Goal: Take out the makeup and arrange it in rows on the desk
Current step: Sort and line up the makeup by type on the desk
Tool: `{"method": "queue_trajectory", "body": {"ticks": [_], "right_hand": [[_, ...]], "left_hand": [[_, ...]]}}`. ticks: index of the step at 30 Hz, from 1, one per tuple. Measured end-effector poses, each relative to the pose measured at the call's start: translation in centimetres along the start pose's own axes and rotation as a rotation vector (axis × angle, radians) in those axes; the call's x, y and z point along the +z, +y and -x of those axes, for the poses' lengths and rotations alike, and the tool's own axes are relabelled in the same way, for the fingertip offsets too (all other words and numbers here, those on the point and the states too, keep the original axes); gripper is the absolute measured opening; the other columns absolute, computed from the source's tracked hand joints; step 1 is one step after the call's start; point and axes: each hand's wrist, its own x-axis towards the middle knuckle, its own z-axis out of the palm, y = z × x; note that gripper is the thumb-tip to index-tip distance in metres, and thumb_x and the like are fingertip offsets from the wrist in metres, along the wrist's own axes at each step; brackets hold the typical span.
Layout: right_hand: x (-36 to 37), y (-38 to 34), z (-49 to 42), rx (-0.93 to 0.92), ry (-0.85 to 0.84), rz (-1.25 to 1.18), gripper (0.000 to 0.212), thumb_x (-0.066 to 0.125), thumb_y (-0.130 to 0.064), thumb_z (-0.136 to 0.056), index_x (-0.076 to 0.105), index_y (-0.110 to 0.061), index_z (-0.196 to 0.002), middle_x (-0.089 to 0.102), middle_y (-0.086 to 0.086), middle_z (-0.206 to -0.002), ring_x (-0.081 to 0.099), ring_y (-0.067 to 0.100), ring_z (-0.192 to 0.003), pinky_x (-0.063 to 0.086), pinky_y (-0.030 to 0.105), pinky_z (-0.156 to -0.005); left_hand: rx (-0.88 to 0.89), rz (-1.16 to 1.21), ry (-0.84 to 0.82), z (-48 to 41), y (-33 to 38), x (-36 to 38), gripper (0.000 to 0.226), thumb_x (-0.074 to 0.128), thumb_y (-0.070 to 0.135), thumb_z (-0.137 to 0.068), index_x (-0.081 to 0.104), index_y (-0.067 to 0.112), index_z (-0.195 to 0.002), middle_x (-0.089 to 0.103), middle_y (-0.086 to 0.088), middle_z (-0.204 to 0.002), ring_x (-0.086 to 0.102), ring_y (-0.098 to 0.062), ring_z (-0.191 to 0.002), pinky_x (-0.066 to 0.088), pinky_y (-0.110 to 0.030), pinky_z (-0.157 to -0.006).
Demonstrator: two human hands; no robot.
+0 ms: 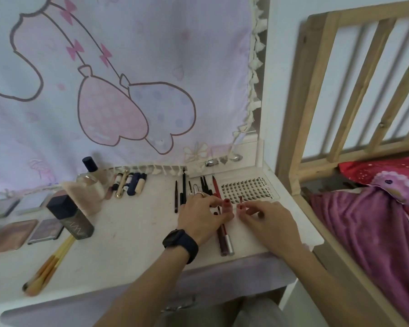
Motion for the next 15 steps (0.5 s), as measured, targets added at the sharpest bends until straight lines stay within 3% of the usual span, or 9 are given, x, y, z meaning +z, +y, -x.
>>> {"method": "queue_trajectory", "body": {"ticks": [15], "right_hand": [[1.5,-0.1,0.0,-0.017,0.037,0.068,0.034,0.055,-0.062,-0.090,0.071,-0.038,-0.107,0.071,-0.019,-0.091,0.059,0.009,-0.090,0.052,0.038,-0.079]], "left_hand": [[0.001,0.000,-0.011,-0.2,0.0,0.3,0.056,0.063,0.073,-0.075,0.074,0.031,-0.110,0.061,0.008,-0.111,0.049,-0.014,-0.112,0.046,-0.038,-0.093]]}}
